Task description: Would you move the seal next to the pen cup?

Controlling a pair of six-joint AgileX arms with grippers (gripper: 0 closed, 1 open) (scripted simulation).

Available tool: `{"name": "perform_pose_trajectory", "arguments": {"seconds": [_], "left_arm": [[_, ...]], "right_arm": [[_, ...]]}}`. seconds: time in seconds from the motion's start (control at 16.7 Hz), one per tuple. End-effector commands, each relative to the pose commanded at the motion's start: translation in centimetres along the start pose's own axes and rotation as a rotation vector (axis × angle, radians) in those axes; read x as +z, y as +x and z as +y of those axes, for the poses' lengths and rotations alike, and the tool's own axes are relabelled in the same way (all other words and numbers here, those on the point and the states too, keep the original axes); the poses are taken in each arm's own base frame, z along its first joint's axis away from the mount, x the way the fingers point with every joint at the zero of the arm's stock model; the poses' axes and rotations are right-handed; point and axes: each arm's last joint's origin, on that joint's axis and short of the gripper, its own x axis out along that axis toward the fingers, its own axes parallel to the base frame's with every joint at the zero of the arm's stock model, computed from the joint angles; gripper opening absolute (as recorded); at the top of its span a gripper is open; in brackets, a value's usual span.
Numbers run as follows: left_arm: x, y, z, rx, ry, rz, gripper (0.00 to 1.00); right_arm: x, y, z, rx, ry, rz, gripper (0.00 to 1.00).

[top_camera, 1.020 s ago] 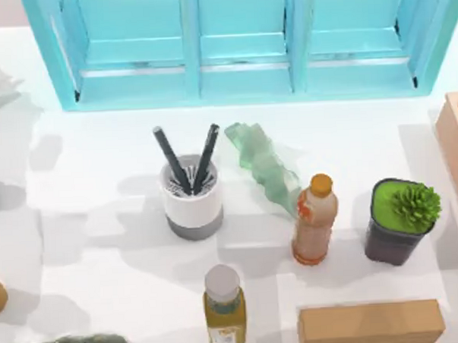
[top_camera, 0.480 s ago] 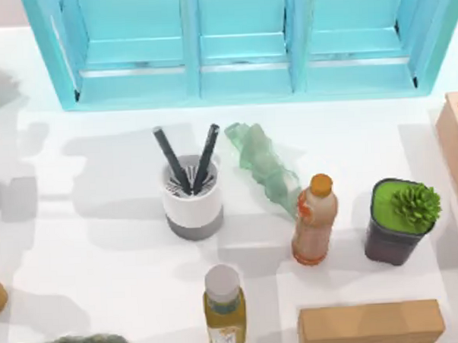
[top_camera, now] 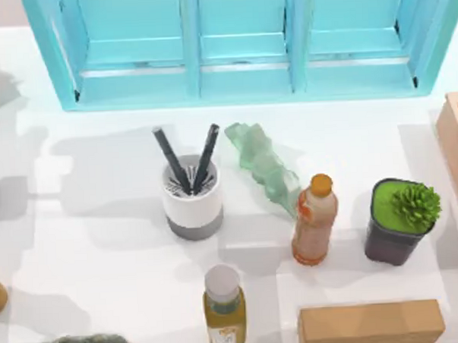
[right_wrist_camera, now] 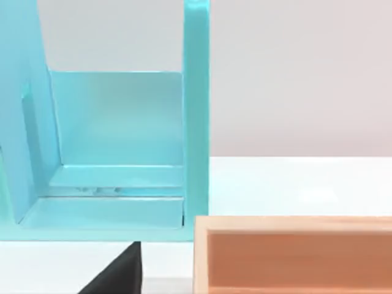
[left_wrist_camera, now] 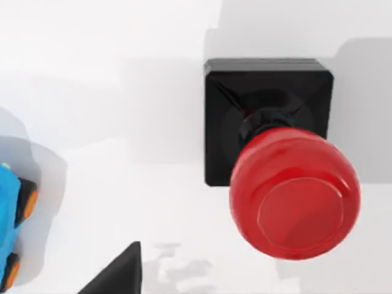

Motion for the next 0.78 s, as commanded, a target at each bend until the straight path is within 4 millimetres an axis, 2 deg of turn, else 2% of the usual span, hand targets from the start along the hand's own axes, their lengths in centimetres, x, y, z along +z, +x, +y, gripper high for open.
{"name": "perform_pose_trajectory", "arguments": {"seconds": [0.3, 0.42, 0.72, 0.78], "left_arm": [[0.1, 5.9, 0.1, 0.002, 0.0, -0.011, 1.0], [-0.1, 7.5, 0.1, 0.001, 0.0, -0.005, 1.0], [-0.2, 7.9, 0.1, 0.001, 0.0, -0.003, 1.0], [-0.2, 7.9, 0.1, 0.001, 0.0, -0.003, 0.92]], "right_arm": [[0.0, 0.0, 0.0, 0.0, 0.0, 0.0, 1.0], [0.0, 0.0, 0.0, 0.0, 0.0, 0.0, 1.0], [0.0, 0.0, 0.0, 0.0, 0.0, 0.0, 1.0], [0.0, 0.0, 0.0, 0.0, 0.0, 0.0, 1.0]]}}
